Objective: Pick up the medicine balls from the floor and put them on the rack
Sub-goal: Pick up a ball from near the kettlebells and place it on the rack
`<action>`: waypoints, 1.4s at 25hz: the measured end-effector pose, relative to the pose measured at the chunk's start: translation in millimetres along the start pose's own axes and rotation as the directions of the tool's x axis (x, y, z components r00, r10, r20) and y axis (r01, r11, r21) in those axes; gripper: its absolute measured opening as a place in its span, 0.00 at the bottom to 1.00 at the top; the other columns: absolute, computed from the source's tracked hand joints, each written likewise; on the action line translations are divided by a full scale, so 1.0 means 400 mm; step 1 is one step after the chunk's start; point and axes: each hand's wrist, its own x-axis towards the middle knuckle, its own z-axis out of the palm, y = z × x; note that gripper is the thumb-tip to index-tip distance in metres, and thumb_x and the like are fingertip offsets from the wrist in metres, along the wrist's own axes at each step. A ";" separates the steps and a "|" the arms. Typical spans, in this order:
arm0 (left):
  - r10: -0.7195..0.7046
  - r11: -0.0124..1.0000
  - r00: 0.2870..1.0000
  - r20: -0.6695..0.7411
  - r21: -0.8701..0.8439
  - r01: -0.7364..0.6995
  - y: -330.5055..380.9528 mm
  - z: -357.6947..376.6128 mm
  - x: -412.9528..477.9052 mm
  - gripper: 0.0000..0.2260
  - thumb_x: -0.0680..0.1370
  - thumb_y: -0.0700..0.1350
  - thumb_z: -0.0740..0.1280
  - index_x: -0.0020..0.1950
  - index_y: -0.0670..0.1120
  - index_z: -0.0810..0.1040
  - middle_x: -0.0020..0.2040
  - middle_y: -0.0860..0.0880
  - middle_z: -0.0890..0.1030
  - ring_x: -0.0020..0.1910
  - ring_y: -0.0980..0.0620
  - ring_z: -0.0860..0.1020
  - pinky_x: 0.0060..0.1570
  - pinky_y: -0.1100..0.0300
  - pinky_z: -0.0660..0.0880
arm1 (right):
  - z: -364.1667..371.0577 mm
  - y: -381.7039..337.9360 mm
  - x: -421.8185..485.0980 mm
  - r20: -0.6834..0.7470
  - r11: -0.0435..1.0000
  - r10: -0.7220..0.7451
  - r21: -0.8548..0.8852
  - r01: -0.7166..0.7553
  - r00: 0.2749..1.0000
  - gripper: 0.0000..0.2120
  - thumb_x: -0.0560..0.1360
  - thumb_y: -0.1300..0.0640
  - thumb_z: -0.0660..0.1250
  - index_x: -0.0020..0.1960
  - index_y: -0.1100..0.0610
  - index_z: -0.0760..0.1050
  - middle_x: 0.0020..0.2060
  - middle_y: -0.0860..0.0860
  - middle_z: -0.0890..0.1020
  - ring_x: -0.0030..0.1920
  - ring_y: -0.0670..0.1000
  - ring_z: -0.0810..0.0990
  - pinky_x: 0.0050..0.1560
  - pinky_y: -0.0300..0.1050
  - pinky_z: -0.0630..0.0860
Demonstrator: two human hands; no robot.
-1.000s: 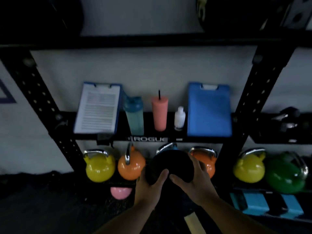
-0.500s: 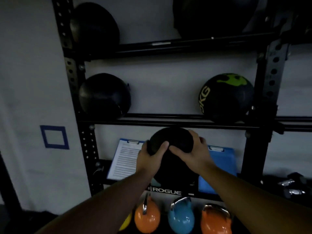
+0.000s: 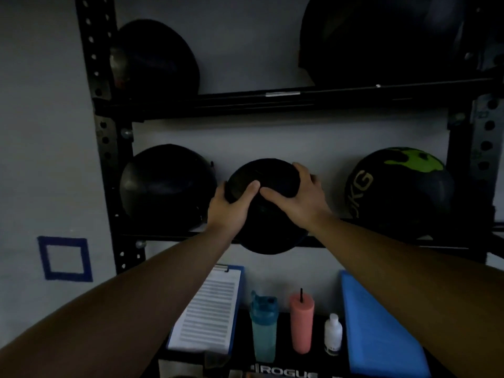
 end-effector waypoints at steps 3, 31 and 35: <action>0.042 0.993 0.993 0.107 0.106 -0.053 -0.126 0.029 0.159 0.42 0.78 0.70 0.69 0.87 0.57 0.60 0.83 0.44 0.67 0.80 0.40 0.69 0.77 0.49 0.68 | 0.117 0.080 0.143 -0.067 0.999 -0.008 -0.049 0.004 0.998 0.46 0.70 0.23 0.64 0.81 0.38 0.54 0.79 0.55 0.62 0.77 0.64 0.62 0.74 0.64 0.66; 0.184 0.758 0.869 0.459 0.497 -0.423 -0.061 -0.073 0.290 0.19 0.82 0.61 0.69 0.71 0.57 0.80 0.66 0.55 0.84 0.61 0.52 0.81 0.59 0.59 0.76 | -0.051 -0.030 0.134 0.120 0.791 -0.149 -0.581 0.191 0.982 0.30 0.77 0.29 0.60 0.73 0.43 0.70 0.68 0.49 0.77 0.66 0.55 0.76 0.64 0.55 0.75; 0.262 0.663 0.824 0.503 0.527 -0.533 0.139 -0.056 0.115 0.13 0.79 0.65 0.70 0.60 0.61 0.81 0.58 0.60 0.83 0.51 0.61 0.80 0.49 0.60 0.76 | -0.363 -0.061 -0.065 0.070 0.718 -0.097 -0.686 0.118 0.993 0.27 0.77 0.28 0.59 0.68 0.43 0.73 0.63 0.49 0.80 0.59 0.55 0.79 0.59 0.54 0.78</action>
